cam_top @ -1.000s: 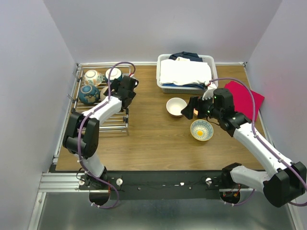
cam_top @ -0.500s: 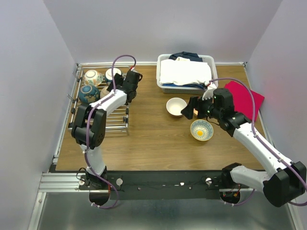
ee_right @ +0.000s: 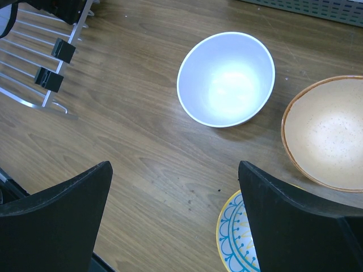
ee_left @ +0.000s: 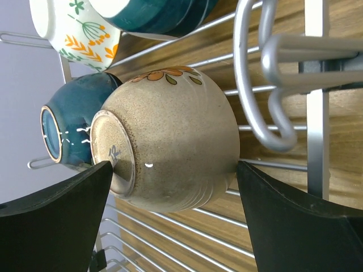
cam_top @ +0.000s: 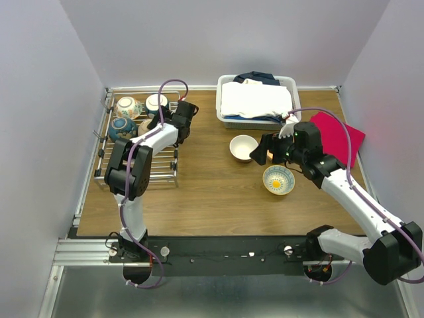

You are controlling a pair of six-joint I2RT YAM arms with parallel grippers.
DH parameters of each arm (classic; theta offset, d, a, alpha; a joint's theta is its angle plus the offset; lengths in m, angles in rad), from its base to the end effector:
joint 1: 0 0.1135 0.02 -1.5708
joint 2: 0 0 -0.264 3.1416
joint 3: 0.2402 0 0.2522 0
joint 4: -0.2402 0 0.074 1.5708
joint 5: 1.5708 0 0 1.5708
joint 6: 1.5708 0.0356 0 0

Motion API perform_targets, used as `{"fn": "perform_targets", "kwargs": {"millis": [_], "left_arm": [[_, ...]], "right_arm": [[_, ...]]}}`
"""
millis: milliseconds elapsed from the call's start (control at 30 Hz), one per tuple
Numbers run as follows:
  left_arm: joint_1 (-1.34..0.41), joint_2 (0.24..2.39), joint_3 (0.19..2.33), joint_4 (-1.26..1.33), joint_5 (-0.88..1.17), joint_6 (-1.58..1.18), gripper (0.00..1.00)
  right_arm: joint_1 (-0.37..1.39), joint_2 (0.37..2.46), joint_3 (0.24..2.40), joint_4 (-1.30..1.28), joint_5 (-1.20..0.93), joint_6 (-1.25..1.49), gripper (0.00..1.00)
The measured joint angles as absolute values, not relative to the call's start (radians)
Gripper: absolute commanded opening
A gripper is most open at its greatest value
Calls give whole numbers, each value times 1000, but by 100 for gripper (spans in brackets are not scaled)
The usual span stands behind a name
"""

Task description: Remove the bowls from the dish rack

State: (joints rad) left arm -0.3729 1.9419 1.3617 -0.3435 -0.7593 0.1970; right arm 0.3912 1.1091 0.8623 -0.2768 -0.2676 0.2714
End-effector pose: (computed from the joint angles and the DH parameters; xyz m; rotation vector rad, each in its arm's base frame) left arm 0.3942 -0.1279 0.1958 0.3526 2.3026 0.8497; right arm 0.2261 0.1034 0.2940 -0.2942 2.1267 0.6744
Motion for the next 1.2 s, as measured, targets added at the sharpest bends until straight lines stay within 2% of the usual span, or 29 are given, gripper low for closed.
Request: {"fn": "perform_targets", "kwargs": {"millis": [567,833,1133,1200], "left_arm": [[-369,1981,1423,-460,-774,197,99],[-371,1982,1410,-436,-782,232,99],[-373,1993,1409,-417,-801,270,96],[-374,1994,1407,-412,-806,273,92]], "right_arm": [[391,1109,862,-277,-267,271,100],[391,1109,862,-276,-267,271,100],[391,1109,862,-276,-267,271,100],[391,1108,862,-276,-267,271,100]]}}
